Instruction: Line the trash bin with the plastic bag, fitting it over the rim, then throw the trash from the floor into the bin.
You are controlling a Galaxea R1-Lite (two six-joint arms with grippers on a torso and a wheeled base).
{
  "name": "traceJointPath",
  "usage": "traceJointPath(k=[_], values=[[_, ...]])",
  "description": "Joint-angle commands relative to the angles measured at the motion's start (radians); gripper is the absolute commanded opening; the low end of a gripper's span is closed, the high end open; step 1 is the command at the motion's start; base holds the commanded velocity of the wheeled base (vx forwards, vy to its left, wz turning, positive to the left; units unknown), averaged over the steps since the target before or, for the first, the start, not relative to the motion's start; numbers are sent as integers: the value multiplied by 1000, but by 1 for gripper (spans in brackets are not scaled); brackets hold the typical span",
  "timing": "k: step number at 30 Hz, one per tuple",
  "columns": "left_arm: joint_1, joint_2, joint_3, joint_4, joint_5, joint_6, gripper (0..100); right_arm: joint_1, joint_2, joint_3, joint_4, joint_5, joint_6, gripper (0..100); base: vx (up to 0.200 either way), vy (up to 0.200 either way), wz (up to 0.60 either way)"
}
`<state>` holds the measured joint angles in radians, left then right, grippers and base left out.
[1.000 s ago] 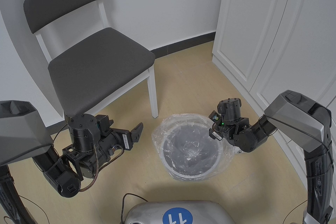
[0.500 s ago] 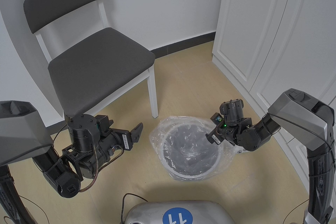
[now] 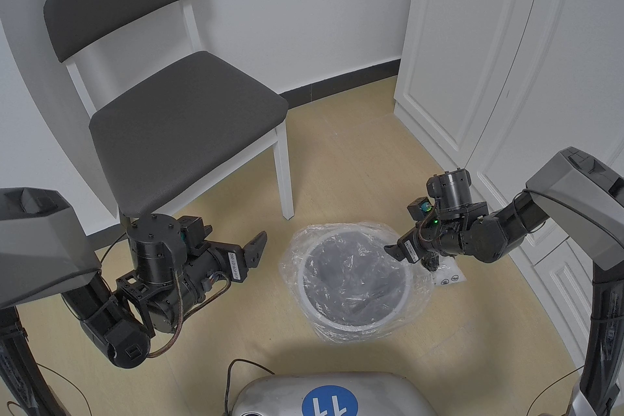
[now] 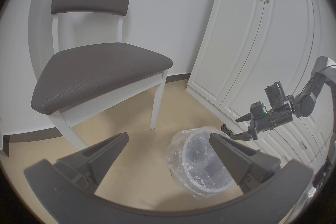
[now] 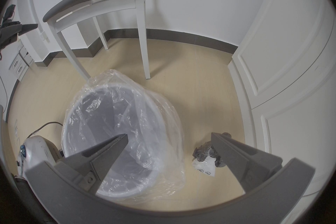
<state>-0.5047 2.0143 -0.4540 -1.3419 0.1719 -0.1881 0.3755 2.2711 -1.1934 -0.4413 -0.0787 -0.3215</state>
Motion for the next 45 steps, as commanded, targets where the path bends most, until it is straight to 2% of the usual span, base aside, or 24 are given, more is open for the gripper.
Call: traceJointPath(k=[1, 7, 18, 26, 45], values=[[0, 4, 0, 0, 0, -1, 100, -7, -8, 18, -2, 0, -2, 100, 0, 0, 0], [0, 4, 0, 0, -2, -1, 100, -21, 28, 29, -8, -6, -5, 100, 0, 0, 0], [2, 3, 0, -2, -2, -1, 100, -107, 82, -9, -10, -9, -2, 100, 0, 0, 0], [2, 1, 0, -2, -2, -1, 100, -106, 88, -11, -11, -9, 2, 100, 0, 0, 0], [8, 12, -5, -2, -2, -1, 100, -132, 200, -130, -27, -12, 2, 100, 0, 0, 0]])
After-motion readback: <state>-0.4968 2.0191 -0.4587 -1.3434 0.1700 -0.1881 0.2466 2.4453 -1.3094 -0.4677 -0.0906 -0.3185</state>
